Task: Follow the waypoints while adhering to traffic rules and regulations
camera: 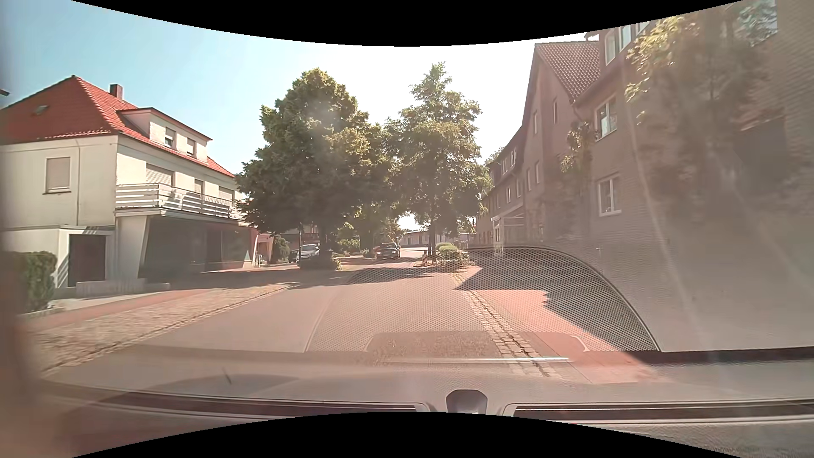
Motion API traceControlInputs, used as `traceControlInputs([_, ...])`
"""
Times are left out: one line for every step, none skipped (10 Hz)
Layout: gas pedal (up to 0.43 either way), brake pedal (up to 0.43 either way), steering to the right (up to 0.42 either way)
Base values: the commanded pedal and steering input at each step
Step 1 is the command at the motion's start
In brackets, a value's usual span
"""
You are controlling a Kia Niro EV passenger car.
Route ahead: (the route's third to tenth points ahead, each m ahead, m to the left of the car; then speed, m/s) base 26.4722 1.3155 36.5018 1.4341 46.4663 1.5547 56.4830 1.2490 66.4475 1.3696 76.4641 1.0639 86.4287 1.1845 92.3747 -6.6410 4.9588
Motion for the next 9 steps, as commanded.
traceControlInputs([0.059, 0.006, -0.003])
traceControlInputs([0.059, 0.006, -0.003])
traceControlInputs([0.059, 0.006, -0.003])
traceControlInputs([0.059, 0.006, -0.003])
traceControlInputs([0.059, 0.006, -0.003])
traceControlInputs([0.059, 0.006, -0.002])
traceControlInputs([0.047, 0.006, -0.003])
traceControlInputs([0.047, 0.006, -0.002])
traceControlInputs([0.047, 0.006, -0.002])
